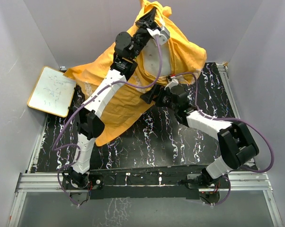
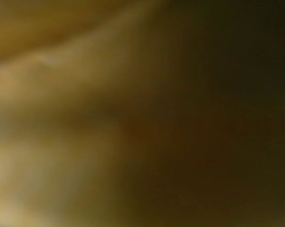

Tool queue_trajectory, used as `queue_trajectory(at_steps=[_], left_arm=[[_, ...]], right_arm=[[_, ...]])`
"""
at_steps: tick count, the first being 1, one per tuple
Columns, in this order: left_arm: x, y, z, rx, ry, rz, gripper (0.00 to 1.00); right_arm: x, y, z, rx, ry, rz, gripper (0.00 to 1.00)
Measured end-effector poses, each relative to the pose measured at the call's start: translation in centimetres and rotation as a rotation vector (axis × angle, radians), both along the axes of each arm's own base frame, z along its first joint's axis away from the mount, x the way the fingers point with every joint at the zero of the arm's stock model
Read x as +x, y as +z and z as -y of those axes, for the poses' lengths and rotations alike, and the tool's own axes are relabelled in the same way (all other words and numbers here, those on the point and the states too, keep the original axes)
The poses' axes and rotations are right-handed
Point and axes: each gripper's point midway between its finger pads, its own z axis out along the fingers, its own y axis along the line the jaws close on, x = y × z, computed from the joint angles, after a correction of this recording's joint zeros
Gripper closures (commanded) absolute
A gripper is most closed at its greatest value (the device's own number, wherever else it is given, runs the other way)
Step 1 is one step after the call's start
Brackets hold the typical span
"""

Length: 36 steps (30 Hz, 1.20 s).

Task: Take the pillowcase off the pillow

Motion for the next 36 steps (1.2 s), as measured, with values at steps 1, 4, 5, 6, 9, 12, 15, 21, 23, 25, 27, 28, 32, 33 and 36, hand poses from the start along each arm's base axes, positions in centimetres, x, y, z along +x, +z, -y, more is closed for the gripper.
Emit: queue_trajectory(at_steps=[1,4,5,6,9,12,15,21,23,25,27,28,32,33,36], left_arm=[[-0.9,0.3,0.9,0.003,-0.018,0.001,1.00],[-4.1,2.2,3.1,0.001,-0.082,0.029,1.00],[-5.3,3.2,3.7,-0.005,-0.101,0.046,1.00],[-6.5,4.2,4.1,-0.013,-0.120,0.067,1.00],[-10.1,7.5,4.6,-0.045,-0.168,0.125,1.00],[-13.4,10.5,3.6,-0.076,-0.199,0.175,1.00],[-16.6,13.9,1.0,-0.125,-0.201,0.222,1.00],[-18.8,14.6,-5.8,-0.214,-0.102,0.106,1.00],[-18.4,11.9,-7.7,-0.217,-0.058,0.010,1.00],[-17.2,8.1,-9.6,-0.199,0.004,-0.092,1.00],[-15.7,2.6,-10.9,-0.152,0.069,-0.219,1.00],[-15.0,-0.3,-11.4,-0.126,0.098,-0.283,1.00],[-13.1,-8.7,-11.9,-0.039,0.173,-0.461,1.00],[-12.9,-9.5,-12.0,-0.031,0.184,-0.481,1.00],[-12.8,-9.1,-12.4,-0.050,0.192,-0.484,1.00]], right_arm=[[0.4,0.0,0.2,-0.004,-0.029,0.020,0.02],[2.0,2.0,0.6,0.008,-0.109,0.130,0.02],[2.8,3.1,0.8,0.008,-0.138,0.176,0.02],[3.6,4.2,1.0,0.005,-0.164,0.218,0.02],[6.3,8.3,1.7,-0.016,-0.243,0.353,0.02],[8.0,13.3,2.8,-0.048,-0.317,0.497,0.02],[8.5,18.5,3.7,-0.073,-0.370,0.648,0.02],[5.8,21.0,5.5,-0.104,-0.387,0.749,0.02],[4.6,19.2,6.1,-0.120,-0.380,0.728,0.02],[3.7,16.1,6.6,-0.151,-0.365,0.681,0.02],[3.1,12.6,6.9,-0.193,-0.346,0.622,0.02],[2.7,10.7,6.9,-0.219,-0.330,0.588,0.02],[1.1,7.5,7.2,-0.270,-0.274,0.516,0.02],[0.6,8.0,7.4,-0.269,-0.271,0.516,0.02],[-1.2,10.8,8.6,-0.246,-0.298,0.545,0.02]])
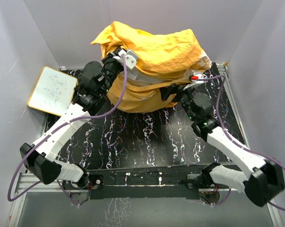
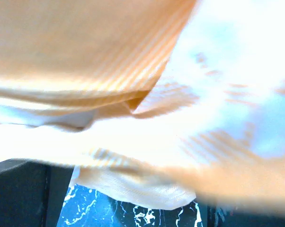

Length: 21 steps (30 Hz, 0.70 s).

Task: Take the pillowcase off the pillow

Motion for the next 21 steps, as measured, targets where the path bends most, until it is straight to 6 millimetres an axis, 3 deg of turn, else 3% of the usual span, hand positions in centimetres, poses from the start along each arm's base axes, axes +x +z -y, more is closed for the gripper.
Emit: queue_trajectory(at_steps=[7,10,13,16,19,21], left_arm=[[-0.7,4.4,-0.1,-0.064,-0.018,0.031,1.00],[-0.9,4.7,0.8,-0.070,-0.042,0.017,1.00],[-1.1,4.1,2.0,-0.058,-0.068,-0.008,1.00],[-1.2,3.4,2.8,-0.042,-0.081,-0.029,1.00],[-1.2,3.3,2.6,-0.025,-0.070,-0.025,0.76],[-1.1,3.5,2.5,-0.001,-0.064,-0.003,0.71]], right_arm=[[-5.1,8.5,4.7,0.110,-0.100,0.160,0.02],[-5.6,12.0,5.5,0.106,-0.125,0.228,0.02],[-5.0,15.3,4.7,0.064,-0.121,0.288,0.02],[-3.4,16.5,3.3,-0.011,-0.107,0.316,0.02],[-1.4,16.0,1.5,-0.086,-0.078,0.312,0.11],[-0.6,15.7,0.2,-0.117,-0.037,0.314,0.24]])
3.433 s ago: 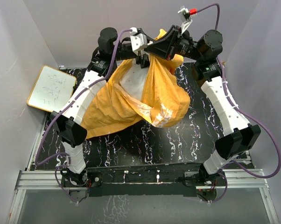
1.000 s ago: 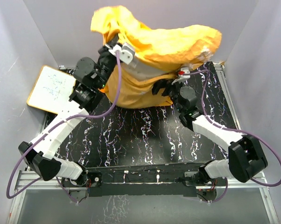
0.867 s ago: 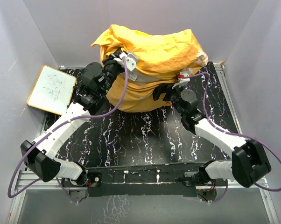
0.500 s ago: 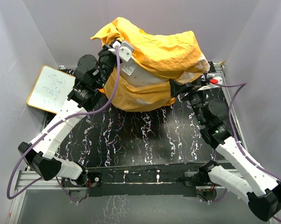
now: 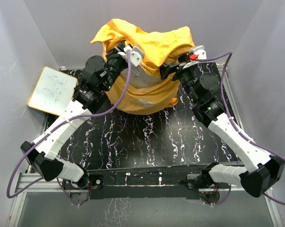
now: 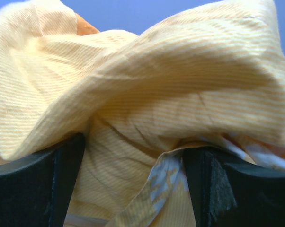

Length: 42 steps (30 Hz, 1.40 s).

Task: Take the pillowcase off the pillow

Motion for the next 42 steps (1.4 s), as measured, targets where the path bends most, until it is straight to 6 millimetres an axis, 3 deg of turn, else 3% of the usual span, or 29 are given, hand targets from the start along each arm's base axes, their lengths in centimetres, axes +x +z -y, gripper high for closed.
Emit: queue_trajectory(at_steps=[3,6,13,16,20,23,25,26,32,36,39,42], left_arm=[[-0.2,-0.4,0.2,0.053,-0.011,0.040,0.56],[-0.5,-1.2,0.5,0.124,-0.036,0.071,0.47],[-1.6,-0.5,1.0,0.245,-0.084,0.187,0.44],[-1.7,-0.4,1.3,0.289,-0.093,0.223,0.49],[-1.9,-0.5,1.8,0.346,-0.110,0.262,0.76],[-2.1,-0.9,2.6,0.348,-0.128,0.259,0.85],[-2.0,-0.9,3.1,0.298,-0.142,0.220,0.98],[-1.7,-0.6,3.4,0.261,-0.147,0.190,1.00],[-0.7,2.3,3.7,0.016,-0.140,0.052,1.00],[-0.9,2.9,3.6,-0.071,-0.137,0.002,1.00],[-0.7,3.4,3.9,-0.115,-0.124,-0.040,1.00],[0.2,3.6,4.2,-0.151,-0.089,-0.103,1.00]], right_arm=[[0.5,0.8,-1.7,-0.017,0.067,0.012,0.44],[0.6,2.8,-2.9,-0.007,0.120,0.040,0.64],[1.3,2.5,-4.4,0.008,0.181,0.015,0.68],[1.5,2.7,-4.9,0.019,0.198,0.008,0.70],[1.9,3.1,-5.7,0.041,0.223,0.001,0.71],[2.1,3.6,-6.3,0.066,0.241,-0.007,0.71],[2.3,3.6,-6.4,0.084,0.246,-0.016,0.66],[2.3,3.6,-6.4,0.091,0.246,-0.021,0.63],[2.4,4.3,-6.0,0.147,0.266,-0.026,0.40],[3.6,4.7,-3.8,0.206,0.313,-0.058,0.22],[4.9,4.3,-1.6,0.234,0.310,-0.103,0.15],[5.2,3.7,-0.7,0.237,0.281,-0.149,0.10]])
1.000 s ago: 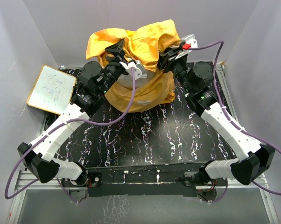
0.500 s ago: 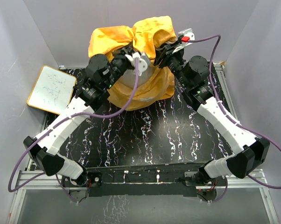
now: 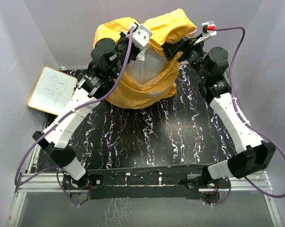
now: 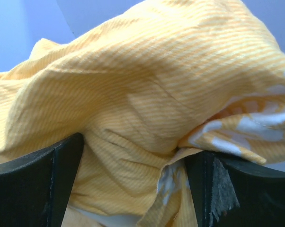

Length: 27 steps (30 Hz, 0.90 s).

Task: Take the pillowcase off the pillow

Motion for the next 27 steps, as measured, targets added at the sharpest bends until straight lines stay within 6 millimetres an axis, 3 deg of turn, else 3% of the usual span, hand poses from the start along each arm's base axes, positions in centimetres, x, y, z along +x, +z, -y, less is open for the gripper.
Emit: queue_trajectory(at_steps=[3,5,7,8,11,15,19,23,27], left_arm=[[1.0,-0.3,0.1,-0.035,0.025,-0.072,1.00],[1.3,-0.6,0.3,-0.058,0.027,-0.117,1.00],[1.4,-0.9,0.4,-0.075,0.024,-0.149,1.00],[1.3,-1.2,0.4,-0.088,0.019,-0.177,1.00],[1.3,-1.3,0.5,-0.087,0.017,-0.184,1.00],[1.6,-1.4,0.7,-0.087,0.021,-0.188,1.00],[1.7,-1.7,0.7,-0.083,0.021,-0.196,1.00],[1.7,-1.7,0.7,-0.082,0.021,-0.197,1.00],[1.7,-1.8,0.7,-0.076,0.021,-0.200,1.00]], right_arm=[[-1.1,-0.2,0.9,-0.020,-0.038,-0.008,0.07],[-3.3,-0.5,1.8,-0.040,-0.064,0.014,0.05],[-6.0,-0.4,2.6,-0.062,-0.074,0.062,0.03],[-9.5,0.4,3.4,-0.083,-0.067,0.151,0.02],[-12.0,1.6,3.3,-0.103,-0.041,0.262,0.02],[-14.7,0.1,0.9,-0.191,0.081,0.362,0.08],[-15.0,0.7,-2.2,-0.289,0.188,0.451,0.07],[-12.8,-0.2,-5.3,-0.401,0.229,0.481,0.04],[-10.2,-1.8,-7.1,-0.498,0.241,0.479,0.03]])
